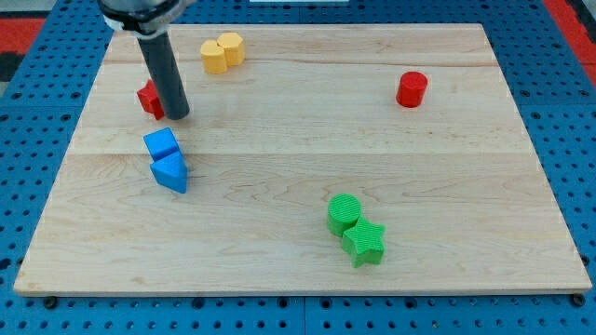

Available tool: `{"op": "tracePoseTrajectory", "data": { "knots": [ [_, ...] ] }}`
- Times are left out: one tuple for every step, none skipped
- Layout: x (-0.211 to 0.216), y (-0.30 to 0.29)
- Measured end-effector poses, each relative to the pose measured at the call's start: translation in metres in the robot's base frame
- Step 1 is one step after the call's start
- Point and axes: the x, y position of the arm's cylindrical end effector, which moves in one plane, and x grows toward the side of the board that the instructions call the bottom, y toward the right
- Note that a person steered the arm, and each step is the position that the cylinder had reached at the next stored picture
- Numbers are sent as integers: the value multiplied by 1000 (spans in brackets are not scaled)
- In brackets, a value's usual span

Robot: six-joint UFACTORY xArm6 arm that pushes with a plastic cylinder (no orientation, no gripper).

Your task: Slide the red star towards the top left

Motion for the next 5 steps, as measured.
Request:
{"op": "tracePoseTrajectory", "data": {
  "knots": [
    [-13,-29],
    [-14,-61],
    [-17,-70],
    [-50,-70],
    [-83,-74]
  ]
}}
